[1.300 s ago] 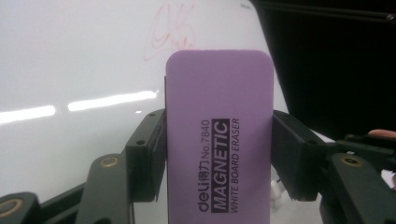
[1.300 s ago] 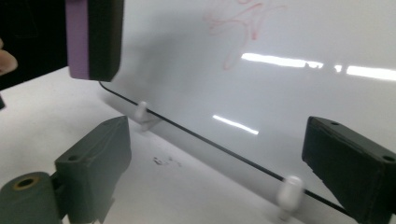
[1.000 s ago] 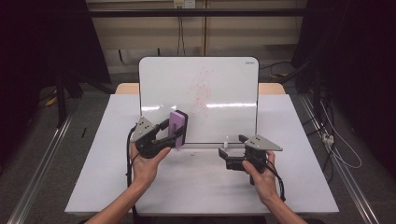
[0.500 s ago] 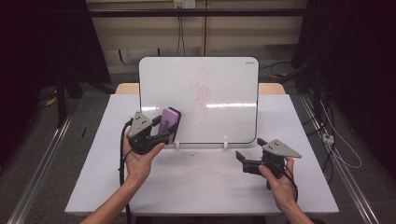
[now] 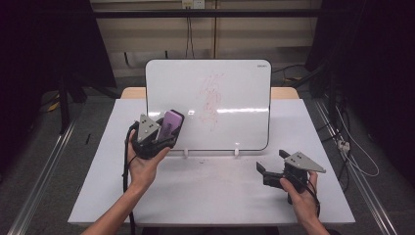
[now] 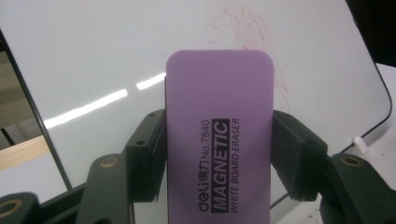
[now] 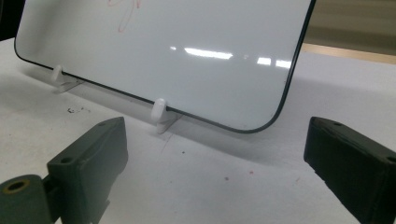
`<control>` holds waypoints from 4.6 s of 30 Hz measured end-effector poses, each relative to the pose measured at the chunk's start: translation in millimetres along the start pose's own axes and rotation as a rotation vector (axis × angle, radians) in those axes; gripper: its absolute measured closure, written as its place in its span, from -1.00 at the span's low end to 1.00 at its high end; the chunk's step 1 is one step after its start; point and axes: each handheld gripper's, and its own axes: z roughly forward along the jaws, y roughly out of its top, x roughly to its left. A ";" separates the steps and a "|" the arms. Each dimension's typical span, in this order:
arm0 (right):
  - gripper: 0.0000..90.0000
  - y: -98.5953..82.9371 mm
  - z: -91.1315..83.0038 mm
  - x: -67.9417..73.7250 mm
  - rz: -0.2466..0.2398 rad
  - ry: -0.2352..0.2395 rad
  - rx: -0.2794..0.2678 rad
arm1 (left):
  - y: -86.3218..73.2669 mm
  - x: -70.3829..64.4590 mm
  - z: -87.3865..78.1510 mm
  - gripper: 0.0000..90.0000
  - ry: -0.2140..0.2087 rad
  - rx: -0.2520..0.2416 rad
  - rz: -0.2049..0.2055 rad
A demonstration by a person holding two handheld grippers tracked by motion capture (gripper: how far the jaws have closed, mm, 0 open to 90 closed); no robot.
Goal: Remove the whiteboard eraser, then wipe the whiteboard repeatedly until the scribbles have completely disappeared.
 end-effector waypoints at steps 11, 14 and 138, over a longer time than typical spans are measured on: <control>-0.88 3.1 4.5 -4.2 -0.008 0.003 0.013 | 22.7 18.8 3.7 -0.08 0.024 -0.034 -0.021; -0.89 2.0 3.6 -4.2 -0.010 0.005 0.023 | 26.6 23.0 6.4 -0.08 0.032 -0.030 -0.019; -0.91 -5.3 1.9 -8.2 0.001 0.066 0.025 | 132.5 -23.8 150.9 -0.08 0.231 0.031 0.328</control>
